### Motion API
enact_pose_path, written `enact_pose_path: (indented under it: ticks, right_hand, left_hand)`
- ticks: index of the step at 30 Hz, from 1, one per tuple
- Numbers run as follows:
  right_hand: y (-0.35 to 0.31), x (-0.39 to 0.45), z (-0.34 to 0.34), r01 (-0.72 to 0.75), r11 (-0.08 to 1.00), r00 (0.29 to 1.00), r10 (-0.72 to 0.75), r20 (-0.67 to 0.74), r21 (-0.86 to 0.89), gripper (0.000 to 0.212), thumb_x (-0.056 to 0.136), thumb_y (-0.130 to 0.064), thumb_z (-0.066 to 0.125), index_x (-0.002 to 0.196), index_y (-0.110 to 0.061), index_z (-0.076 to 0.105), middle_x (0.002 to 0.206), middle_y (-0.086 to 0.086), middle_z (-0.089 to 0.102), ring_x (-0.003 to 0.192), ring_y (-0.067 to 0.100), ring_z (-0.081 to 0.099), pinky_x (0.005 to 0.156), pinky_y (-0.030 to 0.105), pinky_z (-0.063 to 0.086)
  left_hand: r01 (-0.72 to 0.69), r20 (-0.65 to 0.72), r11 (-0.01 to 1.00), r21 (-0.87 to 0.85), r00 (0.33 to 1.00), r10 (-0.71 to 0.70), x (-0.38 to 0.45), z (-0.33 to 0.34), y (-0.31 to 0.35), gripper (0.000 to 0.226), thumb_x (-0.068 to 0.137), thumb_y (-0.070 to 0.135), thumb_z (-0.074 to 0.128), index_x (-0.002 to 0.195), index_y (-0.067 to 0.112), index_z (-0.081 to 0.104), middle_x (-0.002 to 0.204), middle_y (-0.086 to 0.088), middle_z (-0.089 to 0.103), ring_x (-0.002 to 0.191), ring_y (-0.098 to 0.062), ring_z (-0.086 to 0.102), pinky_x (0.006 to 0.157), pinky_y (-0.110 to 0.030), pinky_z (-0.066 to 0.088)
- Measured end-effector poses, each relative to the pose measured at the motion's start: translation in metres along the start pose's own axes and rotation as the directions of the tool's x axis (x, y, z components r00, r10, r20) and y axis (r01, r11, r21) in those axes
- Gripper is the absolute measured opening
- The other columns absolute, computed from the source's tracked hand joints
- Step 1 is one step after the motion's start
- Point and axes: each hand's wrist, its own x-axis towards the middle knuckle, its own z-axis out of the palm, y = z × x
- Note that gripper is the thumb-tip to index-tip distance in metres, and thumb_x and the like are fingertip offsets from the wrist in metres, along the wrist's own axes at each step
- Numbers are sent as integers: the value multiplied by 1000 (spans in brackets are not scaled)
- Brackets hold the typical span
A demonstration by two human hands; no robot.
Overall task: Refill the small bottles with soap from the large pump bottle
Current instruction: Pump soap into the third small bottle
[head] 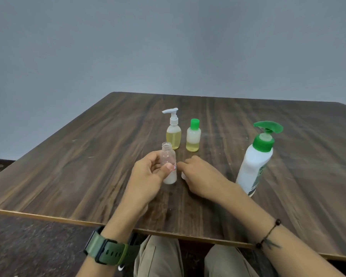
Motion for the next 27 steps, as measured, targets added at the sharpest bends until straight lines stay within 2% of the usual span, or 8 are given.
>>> enact_pose_path:
  ticks: [3,5,8,10,13,16,19,27]
  right_hand:
    - [-8,-22,-29,-48,999,993,49,-108,11,25,84,-7,47,109,-10,51,107,11,59,98,30,52,72,37,42]
    - [-12,-50,-65,-28,998,952,45,-302,60,21,82,-11,46,99,-10,60,96,8,65,89,30,57,72,40,48]
    - [-7,-93,-117,-9,993,659,94,-747,117,13,81,-12,54,77,-8,66,68,-4,61,66,19,52,63,34,42]
    - [13,-104,-132,-87,977,516,211,-830,195,14,84,-16,56,78,-8,66,64,-10,51,65,16,48,61,29,35]
    - [50,-93,-126,-184,895,571,434,-697,406,29,87,-31,50,81,-9,67,64,-9,57,64,11,48,60,27,35]
    - [69,-82,-108,-109,724,646,572,-505,681,24,91,-26,53,80,-10,68,77,4,70,76,22,63,73,36,50]
    - [73,-78,-98,-50,625,662,605,-442,779,15,88,-21,58,78,-15,66,80,6,71,80,28,65,77,46,53]
    - [72,-73,-92,88,467,665,630,-401,880,10,81,-13,60,72,-12,63,85,18,69,77,25,63,77,43,52]
  left_hand:
    - [-58,18,998,36,998,57,-2,8,4,31,81,4,63,93,32,65,87,11,71,81,0,65,78,-20,48]
    - [-97,58,994,40,994,95,-4,20,9,29,80,8,67,96,33,66,91,10,72,87,-4,66,82,-26,50]
    - [-159,122,985,71,981,149,-6,48,19,34,73,33,67,106,35,64,104,6,71,99,-12,65,92,-38,50]
    - [-218,158,970,107,967,200,-5,69,29,37,73,37,63,110,39,61,108,7,69,102,-12,62,94,-38,49]
    - [-305,189,944,124,941,280,-3,92,42,39,76,40,58,114,36,60,108,1,68,101,-12,60,92,-38,49]
    - [-344,206,930,129,927,314,1,103,47,30,77,38,57,104,51,54,104,10,66,102,-4,58,91,-28,47]
    - [-347,188,929,128,928,321,2,104,44,32,77,34,56,100,54,51,98,19,63,98,4,56,87,-17,45]
    - [-289,143,945,155,953,268,6,100,39,30,84,29,62,104,50,54,101,13,63,98,6,55,87,-19,44]
